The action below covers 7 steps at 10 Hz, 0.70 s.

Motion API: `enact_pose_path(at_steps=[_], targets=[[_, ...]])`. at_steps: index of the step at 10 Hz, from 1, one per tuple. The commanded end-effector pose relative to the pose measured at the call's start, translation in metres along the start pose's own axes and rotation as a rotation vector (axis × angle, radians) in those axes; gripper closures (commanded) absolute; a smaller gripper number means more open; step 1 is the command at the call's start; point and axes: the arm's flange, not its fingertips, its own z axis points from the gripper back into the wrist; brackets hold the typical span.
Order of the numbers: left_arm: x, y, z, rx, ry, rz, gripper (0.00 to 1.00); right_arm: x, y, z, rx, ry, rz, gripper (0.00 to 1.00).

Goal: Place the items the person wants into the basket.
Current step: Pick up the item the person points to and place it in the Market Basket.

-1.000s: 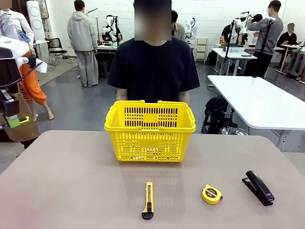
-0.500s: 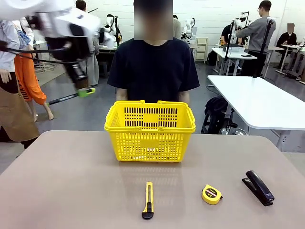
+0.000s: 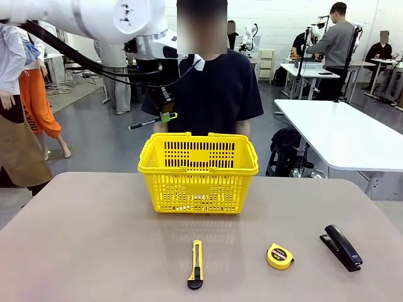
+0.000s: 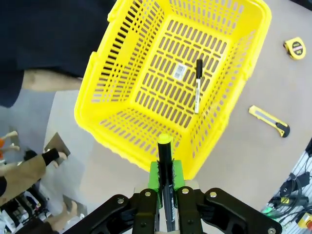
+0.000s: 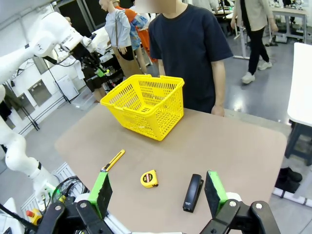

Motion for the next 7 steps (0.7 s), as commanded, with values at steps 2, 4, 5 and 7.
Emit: enact_pose_path(at_steps=[2,4,5,7], targets=[[0.027,0.010,-0.019,-0.050,0.050,-0.062,0.88,0.001,0.000,-0.002,0.014,-0.017,0.008,0.00],[0.026,0.008,-0.025,-0.051,0.073,-0.069,0.88,0.001,0.000,-0.002,0.014,-0.017,0.008,0.00],[0.023,0.006,-0.033,-0.056,0.032,-0.035,0.88,0.001,0.000,-0.002,0.014,-0.017,0.008,0.00],[0.023,0.006,-0.033,-0.056,0.032,-0.035,0.88,0.001,0.000,-0.002,0.014,-0.017,0.008,0.00]])
